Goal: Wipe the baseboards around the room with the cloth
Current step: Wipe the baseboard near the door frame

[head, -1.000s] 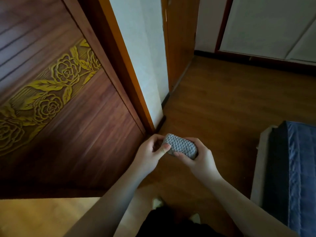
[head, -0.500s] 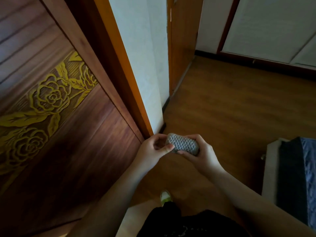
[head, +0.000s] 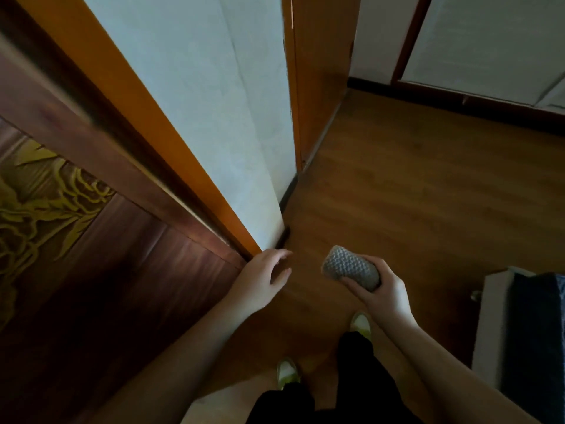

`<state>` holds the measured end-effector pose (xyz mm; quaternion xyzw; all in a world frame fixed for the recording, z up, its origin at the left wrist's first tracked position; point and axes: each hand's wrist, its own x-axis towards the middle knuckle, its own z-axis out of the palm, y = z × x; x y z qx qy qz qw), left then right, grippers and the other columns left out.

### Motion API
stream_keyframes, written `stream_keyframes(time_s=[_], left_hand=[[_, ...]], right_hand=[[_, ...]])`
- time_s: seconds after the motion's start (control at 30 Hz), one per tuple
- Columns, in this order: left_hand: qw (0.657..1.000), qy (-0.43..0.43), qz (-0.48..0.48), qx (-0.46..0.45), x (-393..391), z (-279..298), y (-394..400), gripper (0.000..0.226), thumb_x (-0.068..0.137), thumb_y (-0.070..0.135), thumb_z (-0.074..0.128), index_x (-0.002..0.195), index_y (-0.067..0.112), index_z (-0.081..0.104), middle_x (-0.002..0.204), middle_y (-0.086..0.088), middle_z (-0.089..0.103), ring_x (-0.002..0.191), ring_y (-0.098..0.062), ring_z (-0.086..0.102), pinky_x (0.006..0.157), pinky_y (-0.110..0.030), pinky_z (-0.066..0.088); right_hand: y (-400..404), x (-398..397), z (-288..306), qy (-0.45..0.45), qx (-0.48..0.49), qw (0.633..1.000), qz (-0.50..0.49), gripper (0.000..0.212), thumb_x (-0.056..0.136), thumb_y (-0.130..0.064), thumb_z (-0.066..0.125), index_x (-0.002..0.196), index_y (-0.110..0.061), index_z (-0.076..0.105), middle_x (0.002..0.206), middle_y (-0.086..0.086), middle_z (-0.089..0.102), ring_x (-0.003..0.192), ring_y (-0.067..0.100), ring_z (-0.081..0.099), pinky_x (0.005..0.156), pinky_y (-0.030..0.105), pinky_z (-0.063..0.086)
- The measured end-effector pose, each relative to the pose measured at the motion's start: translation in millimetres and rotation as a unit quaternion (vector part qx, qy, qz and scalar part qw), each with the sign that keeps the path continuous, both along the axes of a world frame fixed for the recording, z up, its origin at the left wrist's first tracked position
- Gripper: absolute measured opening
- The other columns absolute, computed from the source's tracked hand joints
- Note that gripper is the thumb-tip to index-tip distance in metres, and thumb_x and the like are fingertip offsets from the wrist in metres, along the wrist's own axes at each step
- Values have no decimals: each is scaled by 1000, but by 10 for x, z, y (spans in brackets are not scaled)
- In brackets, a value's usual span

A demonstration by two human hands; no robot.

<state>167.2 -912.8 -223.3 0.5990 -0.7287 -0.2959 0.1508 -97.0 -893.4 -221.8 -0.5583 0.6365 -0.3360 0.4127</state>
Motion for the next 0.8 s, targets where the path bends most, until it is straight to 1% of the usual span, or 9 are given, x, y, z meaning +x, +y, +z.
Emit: stream_keyframes(time_s=[0.1,0.2,0.3,0.4,0.47,0.57,0.63,0.7,0.8], left_hand=[[997,-67,-19,-23,33,-345,-233,38,97,32,58,133,20,57,130,5,62,119,-9,57,101,-28,48],[992,-121,-7,-34,149,-699,-376,43,96,37,56,135,21,56,133,5,60,123,-9,55,99,-38,50],[985,-172,-17,-30,201,-1122,-478,44,96,39,52,136,21,55,139,5,56,130,-11,49,104,-38,45],[979,-203,-26,-2,189,-1706,-557,47,96,39,48,138,21,53,145,2,51,138,-16,43,111,-40,37],[975,-217,-55,14,197,-2181,-580,50,95,40,44,141,21,51,149,2,48,141,-17,40,115,-40,31],[967,-235,-96,22,247,-2922,-598,52,95,41,40,143,22,49,151,2,45,143,-17,38,116,-40,30],[963,-239,-117,30,317,-3396,-595,54,94,42,47,145,22,47,152,1,44,143,-17,37,115,-42,34],[959,-241,-144,43,401,-3864,-600,65,89,48,61,145,20,45,152,0,44,143,-19,37,113,-43,38],[942,-267,-194,65,496,-4500,-548,79,85,55,66,149,18,39,157,-3,36,147,-22,30,116,-43,29]], right_hand=[[-405,-95,-310,-4,25,1000,19,50,70,-25,87,108,-33,56,101,-20,63,92,-4,62,76,20,55],[-749,-187,-661,0,33,998,48,52,70,-27,87,113,-30,57,105,-20,62,95,-2,62,76,20,55],[-967,-266,-1038,17,28,997,75,56,72,-27,85,120,-30,57,110,-20,60,99,-2,60,79,16,52],[-1089,-302,-1505,55,25,995,78,58,73,-24,85,125,-24,59,114,-13,61,98,0,59,78,5,47],[-1122,-280,-1882,71,30,995,66,55,73,-23,85,123,-23,61,111,-11,62,94,-2,59,76,0,44],[-1167,-162,-2543,67,54,996,38,49,74,-22,84,116,-28,60,102,-17,61,89,-6,60,70,2,47],[-1211,-14,-2984,68,58,996,18,46,75,-23,83,112,-29,57,99,-22,57,86,-6,59,65,4,47],[-1266,146,-3463,68,63,996,12,45,77,-25,82,111,-30,54,97,-22,55,85,-5,57,59,8,48],[-1289,356,-4143,78,63,995,16,47,78,-30,81,117,-27,54,101,-16,55,85,-5,55,62,7,42]])
